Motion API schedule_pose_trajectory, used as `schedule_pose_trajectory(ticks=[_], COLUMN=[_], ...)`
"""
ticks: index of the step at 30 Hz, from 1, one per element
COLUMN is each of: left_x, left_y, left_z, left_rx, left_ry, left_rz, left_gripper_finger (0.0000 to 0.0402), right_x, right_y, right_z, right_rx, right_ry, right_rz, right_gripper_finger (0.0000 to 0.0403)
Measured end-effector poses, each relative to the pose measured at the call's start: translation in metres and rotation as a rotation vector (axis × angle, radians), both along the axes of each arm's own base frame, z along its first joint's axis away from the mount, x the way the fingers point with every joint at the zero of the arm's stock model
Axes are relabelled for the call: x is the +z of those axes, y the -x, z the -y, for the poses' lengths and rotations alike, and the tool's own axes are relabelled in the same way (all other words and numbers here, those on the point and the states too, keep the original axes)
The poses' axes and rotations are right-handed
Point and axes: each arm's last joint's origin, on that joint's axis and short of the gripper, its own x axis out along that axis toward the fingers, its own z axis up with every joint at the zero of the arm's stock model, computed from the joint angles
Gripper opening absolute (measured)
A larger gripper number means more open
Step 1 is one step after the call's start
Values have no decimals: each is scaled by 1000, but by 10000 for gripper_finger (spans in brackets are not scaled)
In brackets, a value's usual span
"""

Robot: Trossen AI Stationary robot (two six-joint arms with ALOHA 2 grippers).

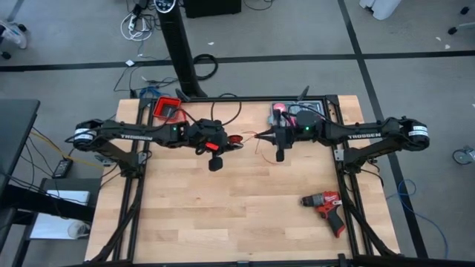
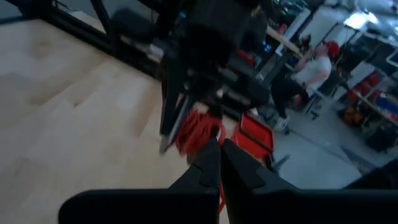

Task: Coil cords
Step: Coil the red wire onto the black spool

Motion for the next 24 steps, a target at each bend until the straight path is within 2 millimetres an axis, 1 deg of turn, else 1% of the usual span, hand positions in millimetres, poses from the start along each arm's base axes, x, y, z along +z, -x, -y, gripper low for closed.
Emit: schedule_pose_trajectory(ticks=[4, 8, 14, 24], left_x=[-5, -2, 3, 7], left_y=[-4, -7, -10, -13], left_z=[-1, -1, 0, 1], left_rx=[1, -1, -18, -45], left_ry=[0, 19, 36, 42], left_rz=[1, 38, 107, 156], left_gripper_finger=[6, 6, 6, 6], right_x=[9, 15, 14, 13], right_y=[-2, -3, -4, -3], right_z=[0, 0, 0, 5], right_rx=[35, 40, 41, 23], right_ry=[30, 38, 38, 36], right_rz=[28, 45, 42, 29], right_gripper_finger=[0, 0, 0, 0])
